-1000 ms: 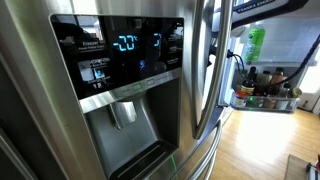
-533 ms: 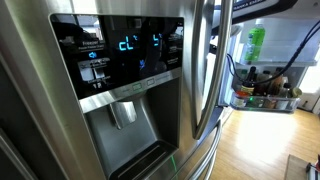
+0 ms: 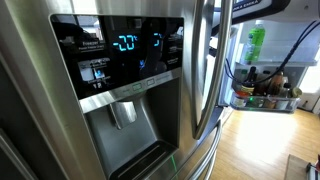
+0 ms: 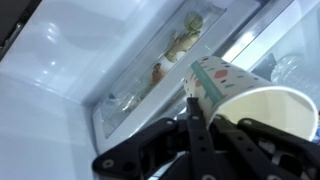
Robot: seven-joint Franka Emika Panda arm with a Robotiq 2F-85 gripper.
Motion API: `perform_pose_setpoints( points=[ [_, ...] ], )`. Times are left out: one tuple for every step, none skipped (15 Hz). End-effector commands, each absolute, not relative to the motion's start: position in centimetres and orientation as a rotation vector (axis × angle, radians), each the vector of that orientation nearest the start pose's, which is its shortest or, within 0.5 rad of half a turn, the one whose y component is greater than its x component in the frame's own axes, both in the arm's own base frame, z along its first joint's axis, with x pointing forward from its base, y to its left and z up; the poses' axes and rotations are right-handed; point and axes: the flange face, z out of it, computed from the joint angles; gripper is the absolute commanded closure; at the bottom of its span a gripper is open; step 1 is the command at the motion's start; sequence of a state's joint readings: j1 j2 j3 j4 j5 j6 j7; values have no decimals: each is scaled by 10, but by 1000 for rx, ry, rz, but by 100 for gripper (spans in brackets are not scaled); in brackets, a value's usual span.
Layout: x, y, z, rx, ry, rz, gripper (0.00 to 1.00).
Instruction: Put the cup into the fridge
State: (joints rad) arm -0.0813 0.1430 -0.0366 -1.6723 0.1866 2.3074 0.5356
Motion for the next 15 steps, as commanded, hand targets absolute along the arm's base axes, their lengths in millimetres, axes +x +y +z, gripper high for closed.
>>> perform_pose_setpoints(
  points=[
    [648,-71,567,-2620,998,-647,100],
    [658,-74,565,-2590,1017,-675,100],
    [664,-73,566,-2551,1015,-666,100],
    [670,-72,569,-2521,1010,-695,100],
    [676,-71,572,-2496,1008,-706,100],
    [681,-70,573,-2475,1007,-708,100],
    [687,-70,572,-2462,1012,-711,100],
    [693,-69,569,-2450,1027,-704,100],
    [699,-67,565,-2451,1032,-689,100],
    [703,-65,563,-2453,1036,-682,100],
    [707,-64,559,-2455,1042,-674,100],
    [711,-64,556,-2456,1043,-673,100],
    [715,-63,553,-2457,1044,-670,100],
    [718,-62,550,-2459,1041,-663,100],
    [721,-63,548,-2461,1043,-670,99]
  ],
)
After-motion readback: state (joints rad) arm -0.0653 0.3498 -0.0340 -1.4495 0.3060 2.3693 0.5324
